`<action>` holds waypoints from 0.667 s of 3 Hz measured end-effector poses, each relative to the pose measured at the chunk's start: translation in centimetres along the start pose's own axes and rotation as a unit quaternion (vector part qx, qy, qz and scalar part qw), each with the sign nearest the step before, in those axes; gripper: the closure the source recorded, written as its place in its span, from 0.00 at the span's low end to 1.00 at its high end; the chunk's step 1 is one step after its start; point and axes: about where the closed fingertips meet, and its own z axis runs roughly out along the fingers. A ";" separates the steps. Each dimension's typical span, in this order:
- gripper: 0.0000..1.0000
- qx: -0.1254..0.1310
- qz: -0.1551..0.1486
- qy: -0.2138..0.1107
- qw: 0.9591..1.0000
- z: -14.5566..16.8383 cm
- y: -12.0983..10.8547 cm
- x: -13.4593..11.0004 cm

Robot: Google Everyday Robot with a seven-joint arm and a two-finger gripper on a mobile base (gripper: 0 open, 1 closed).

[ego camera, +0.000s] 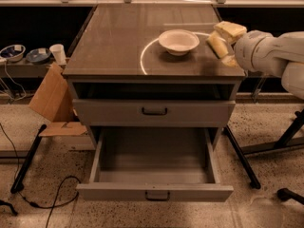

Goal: Pick sponge from middle drawer and place on counter

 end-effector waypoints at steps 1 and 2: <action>0.00 -0.008 0.004 0.005 1.000 0.1 0.5 0.3; 0.00 -0.008 0.004 0.005 1.000 0.1 0.5 0.3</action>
Offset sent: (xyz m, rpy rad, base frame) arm 0.0014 -0.0036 -0.0036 -0.0015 0.0116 -0.0137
